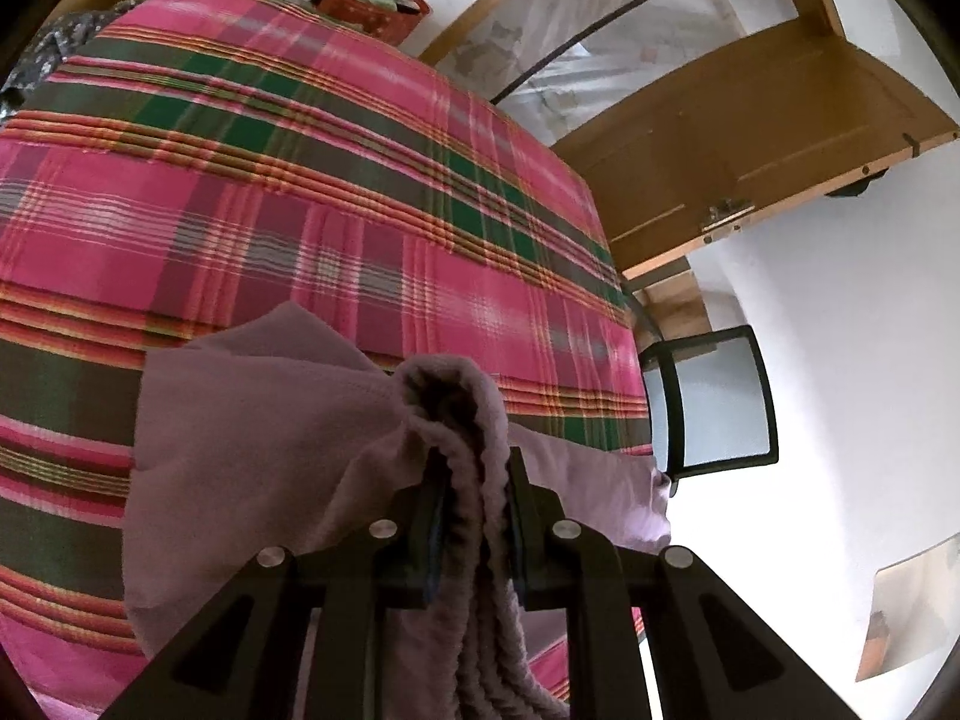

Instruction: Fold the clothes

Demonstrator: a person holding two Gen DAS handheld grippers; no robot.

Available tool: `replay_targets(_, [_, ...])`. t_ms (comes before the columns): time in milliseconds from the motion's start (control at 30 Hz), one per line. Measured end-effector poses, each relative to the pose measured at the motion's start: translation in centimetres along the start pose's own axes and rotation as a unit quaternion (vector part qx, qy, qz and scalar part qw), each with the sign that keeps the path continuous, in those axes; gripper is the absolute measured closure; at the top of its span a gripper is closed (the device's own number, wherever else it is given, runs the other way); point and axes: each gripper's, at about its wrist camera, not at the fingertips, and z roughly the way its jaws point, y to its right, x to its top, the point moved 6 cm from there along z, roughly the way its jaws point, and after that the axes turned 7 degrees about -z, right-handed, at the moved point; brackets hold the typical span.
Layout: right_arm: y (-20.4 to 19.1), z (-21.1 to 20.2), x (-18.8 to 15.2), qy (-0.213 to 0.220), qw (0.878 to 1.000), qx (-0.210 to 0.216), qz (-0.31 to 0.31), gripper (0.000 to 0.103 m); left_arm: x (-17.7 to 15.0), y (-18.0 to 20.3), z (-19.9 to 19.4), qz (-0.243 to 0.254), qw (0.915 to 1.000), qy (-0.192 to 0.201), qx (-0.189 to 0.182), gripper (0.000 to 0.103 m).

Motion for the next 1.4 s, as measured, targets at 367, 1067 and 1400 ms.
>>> replay_targets(367, [2.2, -0.2, -1.8, -0.019, 0.999, -0.014, 0.024, 0.095, -0.5, -0.3, 3.2, -0.002, 0.9993, -0.032, 0.019, 0.085])
replay_targets(1067, [5.0, -0.4, -4.9, -0.056, 0.995, -0.024, 0.082, 0.092, -1.4, 0.5, 5.9, 0.009, 0.9976, -0.063, 0.026, 0.077])
replay_targets(1400, [5.4, -0.7, -4.9, -0.055, 0.994, -0.037, 0.086, 0.068, -1.6, 0.6, 6.5, 0.009, 0.9966, -0.075, 0.034, 0.075])
